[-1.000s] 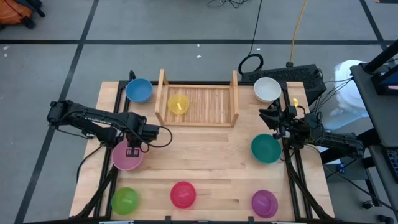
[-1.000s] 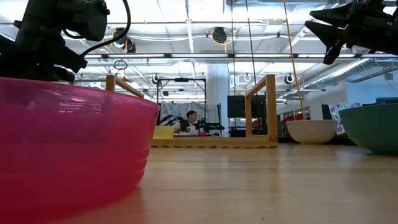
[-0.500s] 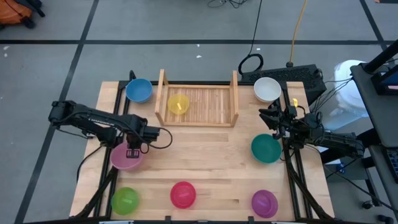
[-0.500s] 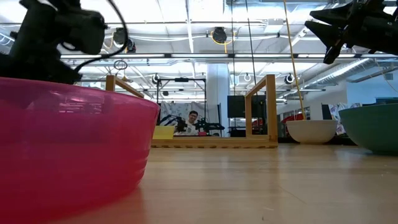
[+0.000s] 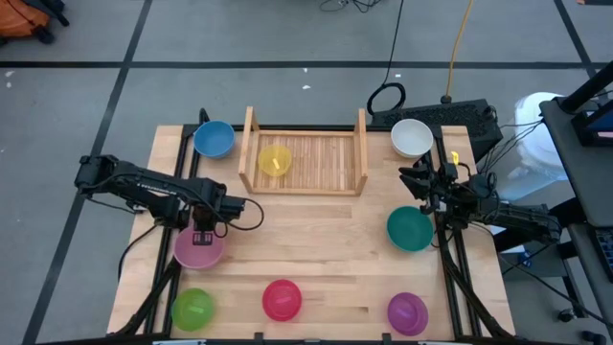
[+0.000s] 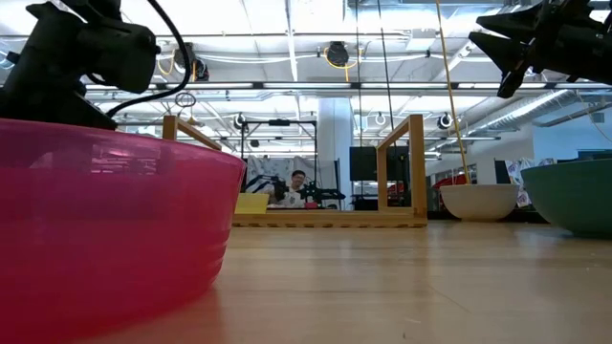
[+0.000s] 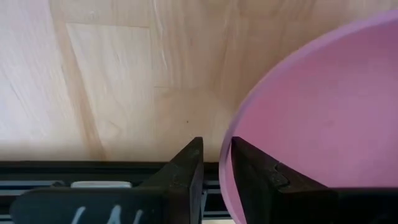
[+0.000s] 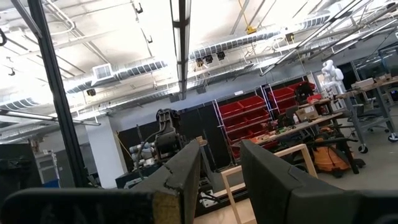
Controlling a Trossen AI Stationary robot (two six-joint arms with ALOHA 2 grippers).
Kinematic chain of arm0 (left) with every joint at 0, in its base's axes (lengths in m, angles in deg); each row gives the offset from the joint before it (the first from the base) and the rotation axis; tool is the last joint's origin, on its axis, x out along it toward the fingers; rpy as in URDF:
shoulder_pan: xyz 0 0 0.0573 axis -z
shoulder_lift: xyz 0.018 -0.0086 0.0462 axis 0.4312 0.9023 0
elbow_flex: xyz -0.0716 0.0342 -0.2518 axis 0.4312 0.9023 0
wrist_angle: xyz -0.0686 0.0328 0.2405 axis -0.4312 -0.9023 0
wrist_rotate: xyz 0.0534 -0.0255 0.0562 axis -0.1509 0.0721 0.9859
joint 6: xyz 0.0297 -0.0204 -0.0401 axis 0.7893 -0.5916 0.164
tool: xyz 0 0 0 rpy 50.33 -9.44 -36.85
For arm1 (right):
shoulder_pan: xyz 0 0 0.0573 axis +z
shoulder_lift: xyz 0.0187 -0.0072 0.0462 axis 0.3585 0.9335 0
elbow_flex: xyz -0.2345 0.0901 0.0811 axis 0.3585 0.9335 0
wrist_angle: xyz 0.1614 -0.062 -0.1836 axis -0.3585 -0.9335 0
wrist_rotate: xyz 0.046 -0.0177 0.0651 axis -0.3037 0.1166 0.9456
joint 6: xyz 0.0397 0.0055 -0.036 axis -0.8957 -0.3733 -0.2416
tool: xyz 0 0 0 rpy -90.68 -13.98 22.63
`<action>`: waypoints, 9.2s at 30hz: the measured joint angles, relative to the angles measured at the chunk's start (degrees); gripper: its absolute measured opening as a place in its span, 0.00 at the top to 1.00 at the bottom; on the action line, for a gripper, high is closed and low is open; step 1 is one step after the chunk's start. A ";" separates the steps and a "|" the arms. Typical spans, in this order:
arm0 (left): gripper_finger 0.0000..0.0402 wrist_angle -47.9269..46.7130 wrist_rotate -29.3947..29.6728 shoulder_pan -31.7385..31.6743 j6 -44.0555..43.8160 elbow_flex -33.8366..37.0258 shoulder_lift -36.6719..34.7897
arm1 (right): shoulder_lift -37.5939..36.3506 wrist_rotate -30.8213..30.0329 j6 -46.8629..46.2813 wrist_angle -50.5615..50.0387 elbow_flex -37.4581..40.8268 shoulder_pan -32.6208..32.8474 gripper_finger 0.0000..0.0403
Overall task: Place and stack bowls onto a shelf
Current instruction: Put the pink bowl on the shelf, then stack the green bowl onto the pink bowl
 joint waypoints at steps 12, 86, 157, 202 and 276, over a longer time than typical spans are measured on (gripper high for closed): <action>0.78 2.47 -4.87 0.00 -5.11 3.10 0.00 | -0.01 -0.01 -0.01 0.05 -0.01 0.01 0.73; 0.99 -3.74 7.68 -28.00 1.81 -94.01 52.60 | 0.01 0.32 1.92 0.00 0.00 0.00 0.73; 0.79 4.87 6.72 -31.17 -3.97 -93.42 65.09 | -0.01 0.32 1.92 1.69 0.01 0.00 0.73; 0.79 -1.13 20.20 -16.75 10.38 -93.46 26.65 | 9.74 2.31 13.64 -81.34 -50.27 0.01 0.73; 0.79 -17.68 27.54 -12.31 3.26 -93.46 13.38 | 53.19 -2.65 14.57 -92.78 -42.74 -2.89 0.73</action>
